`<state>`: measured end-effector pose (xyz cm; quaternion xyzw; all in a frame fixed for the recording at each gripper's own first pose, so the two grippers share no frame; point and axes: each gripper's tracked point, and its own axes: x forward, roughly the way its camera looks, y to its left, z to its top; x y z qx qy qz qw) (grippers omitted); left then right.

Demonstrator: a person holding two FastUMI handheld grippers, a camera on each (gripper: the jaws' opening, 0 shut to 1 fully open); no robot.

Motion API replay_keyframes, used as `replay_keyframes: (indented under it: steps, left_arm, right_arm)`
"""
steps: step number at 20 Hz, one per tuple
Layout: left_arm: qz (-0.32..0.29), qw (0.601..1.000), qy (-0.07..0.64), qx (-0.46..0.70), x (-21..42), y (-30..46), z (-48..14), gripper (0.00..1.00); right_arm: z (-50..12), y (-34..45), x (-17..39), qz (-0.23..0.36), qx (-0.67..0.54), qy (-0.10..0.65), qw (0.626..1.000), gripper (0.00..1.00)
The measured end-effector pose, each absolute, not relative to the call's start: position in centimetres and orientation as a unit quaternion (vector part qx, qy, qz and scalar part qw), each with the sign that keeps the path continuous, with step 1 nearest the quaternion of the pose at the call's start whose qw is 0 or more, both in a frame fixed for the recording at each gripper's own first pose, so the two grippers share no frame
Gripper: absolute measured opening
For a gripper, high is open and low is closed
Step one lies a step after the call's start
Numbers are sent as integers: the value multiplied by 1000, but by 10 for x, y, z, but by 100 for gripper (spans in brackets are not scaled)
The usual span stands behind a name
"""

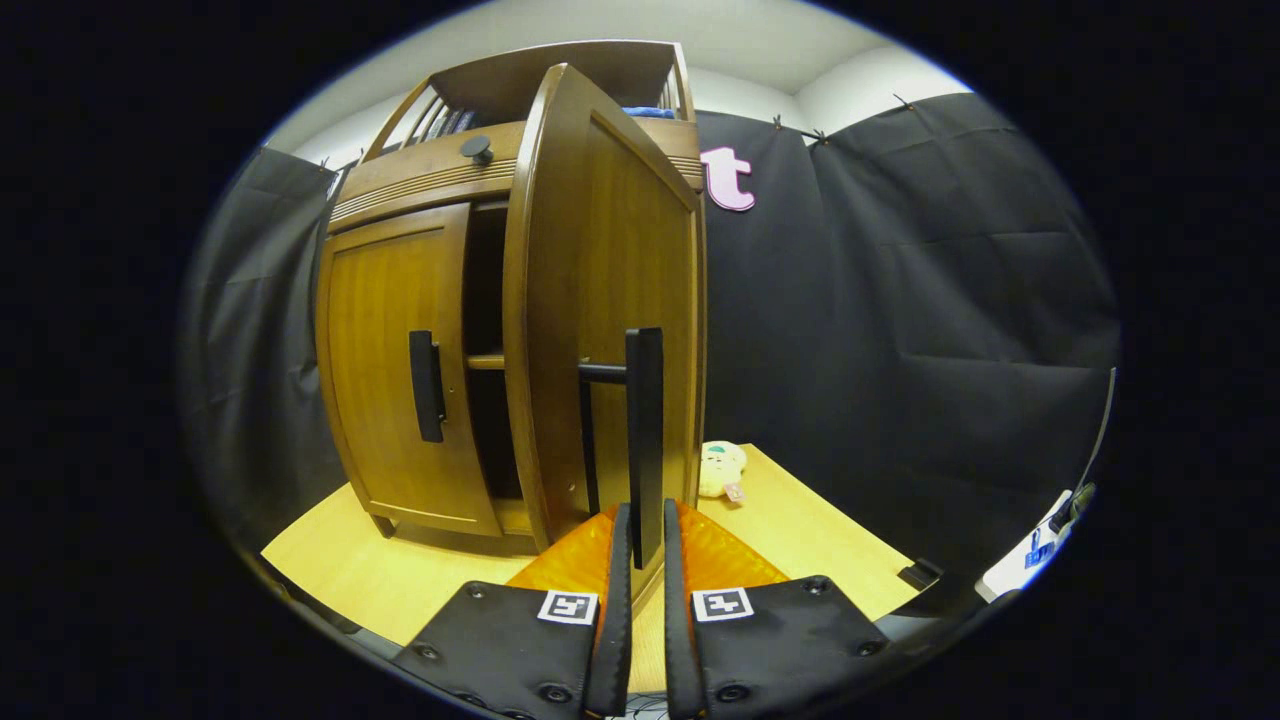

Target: Open the right door of the double-door shoe cabinet with the right hand, and open the left door with the left hand.

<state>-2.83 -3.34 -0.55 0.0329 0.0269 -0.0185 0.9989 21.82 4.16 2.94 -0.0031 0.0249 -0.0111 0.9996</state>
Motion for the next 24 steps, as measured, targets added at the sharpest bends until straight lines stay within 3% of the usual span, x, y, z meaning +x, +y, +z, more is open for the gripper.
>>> replay_keyframes:
  steps: [1,7,9,13,14,20,24]
  left_arm:
    - [-17,999,28,32,-27,-36,-7,92]
    - [-12,999,34,31,-19,-57,-11,92]
    - [-7,999,29,31,-14,-64,-9,95]
    - [-1,999,14,34,-1,-82,-3,95]
    - [2,999,11,37,4,-86,-1,95]
    - [13,999,14,26,43,-107,5,92]
    - [27,999,18,30,66,-108,4,92]
  right_arm:
    - [31,41,218,-12,2,25,1000,18]
    - [32,27,216,-23,27,26,999,22]
    - [29,12,222,-50,24,27,998,25]
    - [33,11,219,-27,38,31,998,0]
    - [33,9,217,-20,31,31,999,9]
    - [31,6,216,13,37,46,998,8]
    - [34,-1,212,1,41,41,998,8]
